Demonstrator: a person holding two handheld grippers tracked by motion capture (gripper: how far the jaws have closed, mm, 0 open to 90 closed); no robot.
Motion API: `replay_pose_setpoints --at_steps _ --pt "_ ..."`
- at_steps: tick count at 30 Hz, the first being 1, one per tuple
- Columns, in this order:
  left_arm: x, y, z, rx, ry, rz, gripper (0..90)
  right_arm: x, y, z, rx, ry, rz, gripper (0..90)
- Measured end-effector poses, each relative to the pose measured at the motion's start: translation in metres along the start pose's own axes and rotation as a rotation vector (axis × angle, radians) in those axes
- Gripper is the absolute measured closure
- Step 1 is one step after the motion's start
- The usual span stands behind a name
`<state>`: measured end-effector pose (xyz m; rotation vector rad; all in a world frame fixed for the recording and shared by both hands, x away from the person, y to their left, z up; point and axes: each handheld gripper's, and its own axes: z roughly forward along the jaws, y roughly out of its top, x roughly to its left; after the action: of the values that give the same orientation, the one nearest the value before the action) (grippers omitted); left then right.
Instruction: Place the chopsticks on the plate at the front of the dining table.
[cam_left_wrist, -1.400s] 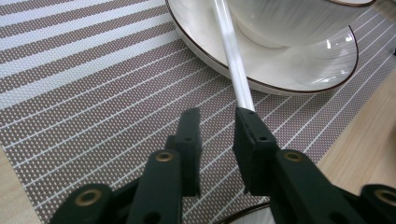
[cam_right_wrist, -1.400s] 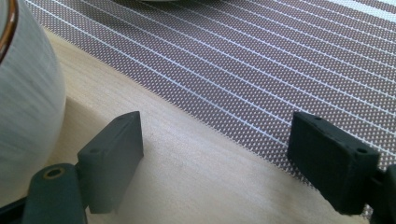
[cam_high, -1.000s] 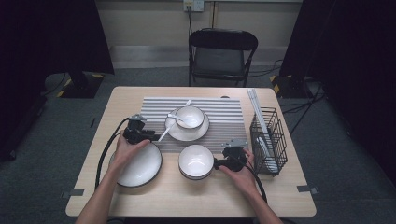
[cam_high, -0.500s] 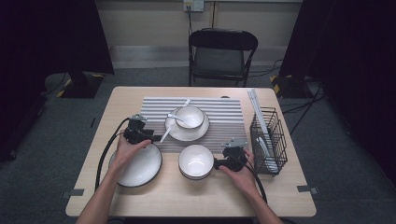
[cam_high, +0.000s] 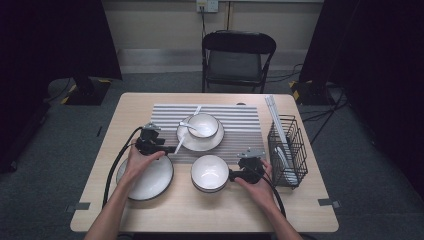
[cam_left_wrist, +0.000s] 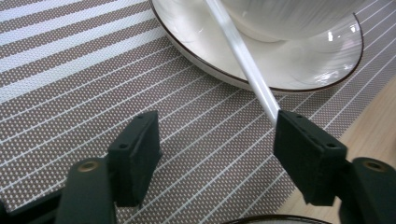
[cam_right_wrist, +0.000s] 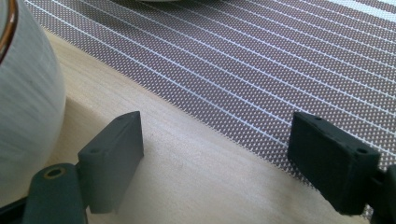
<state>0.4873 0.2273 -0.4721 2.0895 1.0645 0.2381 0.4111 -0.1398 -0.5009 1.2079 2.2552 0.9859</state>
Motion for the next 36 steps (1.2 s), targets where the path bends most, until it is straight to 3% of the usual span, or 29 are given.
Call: replay_pose_setpoints --at_steps 13,27,30,33,36 --pt "-0.005 0.0 0.004 0.008 0.012 0.024 28.0 0.0 0.0 0.0 0.0 0.0 0.0 17.4" --pt "-0.01 0.001 0.007 0.008 -0.007 0.039 26.9 0.0 0.0 0.0 0.0 0.0 0.0 17.4" --pt "-0.012 0.002 0.007 0.009 0.005 0.039 26.4 0.0 0.0 0.0 0.0 0.0 0.0 17.4" --pt "-0.015 0.004 0.006 0.019 0.019 0.068 26.7 0.0 0.0 0.0 0.0 0.0 0.0 17.4" --pt "-0.014 0.004 0.007 0.014 0.009 0.052 26.7 0.0 0.0 0.0 0.0 0.0 0.0 17.4"
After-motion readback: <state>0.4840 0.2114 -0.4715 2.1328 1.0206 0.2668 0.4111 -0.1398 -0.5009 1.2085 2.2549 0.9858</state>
